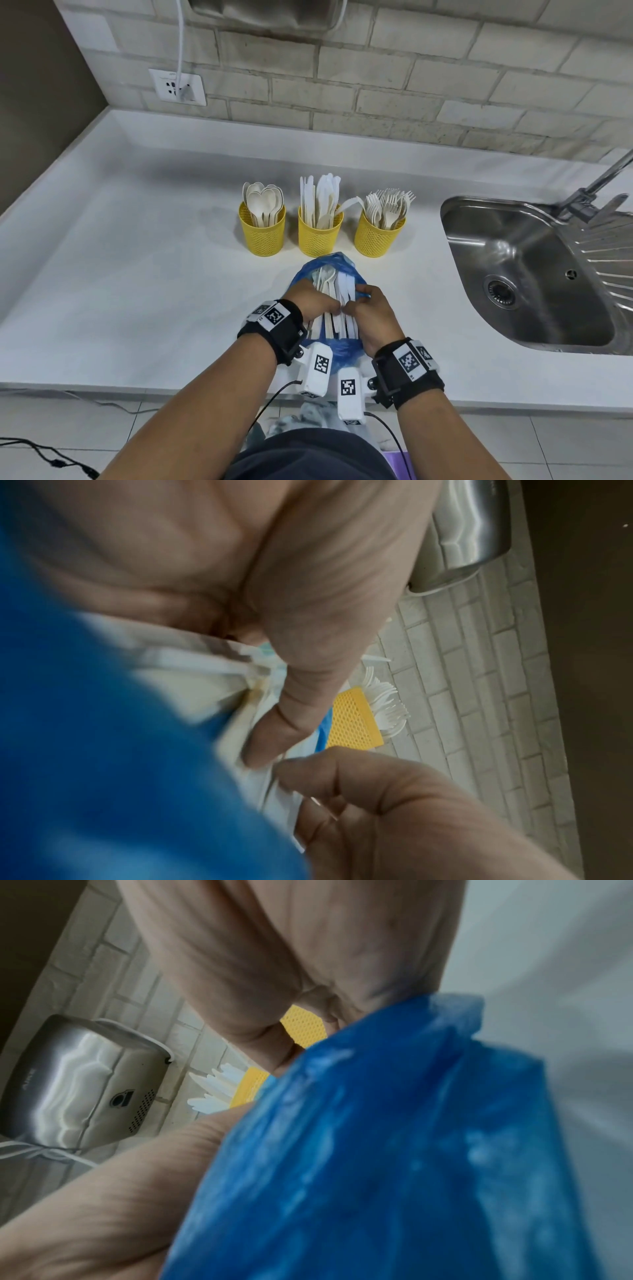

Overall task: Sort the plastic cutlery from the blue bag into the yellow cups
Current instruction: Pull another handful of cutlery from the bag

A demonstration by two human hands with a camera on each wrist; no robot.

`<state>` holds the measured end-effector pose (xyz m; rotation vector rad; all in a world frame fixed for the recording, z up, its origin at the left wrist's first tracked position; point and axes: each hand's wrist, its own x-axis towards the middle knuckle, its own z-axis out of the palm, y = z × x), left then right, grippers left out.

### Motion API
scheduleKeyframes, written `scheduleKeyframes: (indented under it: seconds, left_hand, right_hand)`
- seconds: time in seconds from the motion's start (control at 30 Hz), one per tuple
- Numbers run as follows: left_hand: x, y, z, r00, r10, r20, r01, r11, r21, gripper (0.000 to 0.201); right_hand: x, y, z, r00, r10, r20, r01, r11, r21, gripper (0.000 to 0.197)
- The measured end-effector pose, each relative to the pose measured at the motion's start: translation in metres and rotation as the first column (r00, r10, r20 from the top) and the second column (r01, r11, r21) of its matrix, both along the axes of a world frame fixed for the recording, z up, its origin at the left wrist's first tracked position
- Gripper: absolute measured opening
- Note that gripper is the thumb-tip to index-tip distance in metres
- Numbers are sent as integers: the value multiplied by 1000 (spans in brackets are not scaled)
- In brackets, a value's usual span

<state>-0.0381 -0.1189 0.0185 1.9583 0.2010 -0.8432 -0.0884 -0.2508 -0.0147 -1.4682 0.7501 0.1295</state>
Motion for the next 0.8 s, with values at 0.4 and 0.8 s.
scheduleKeyframes:
  seconds: [0.4,0.8]
  left_hand:
    - [2,3,-13,999,32,-12,-33,995,-92,55]
    - [-11,-2,-3,971,172,-167,-230,866,-443,44]
  right_hand:
    - [-1,-1,5,999,25,28,-26,999,35,43]
    - [-10,-3,16,975,193,112,-170,967,-192,25]
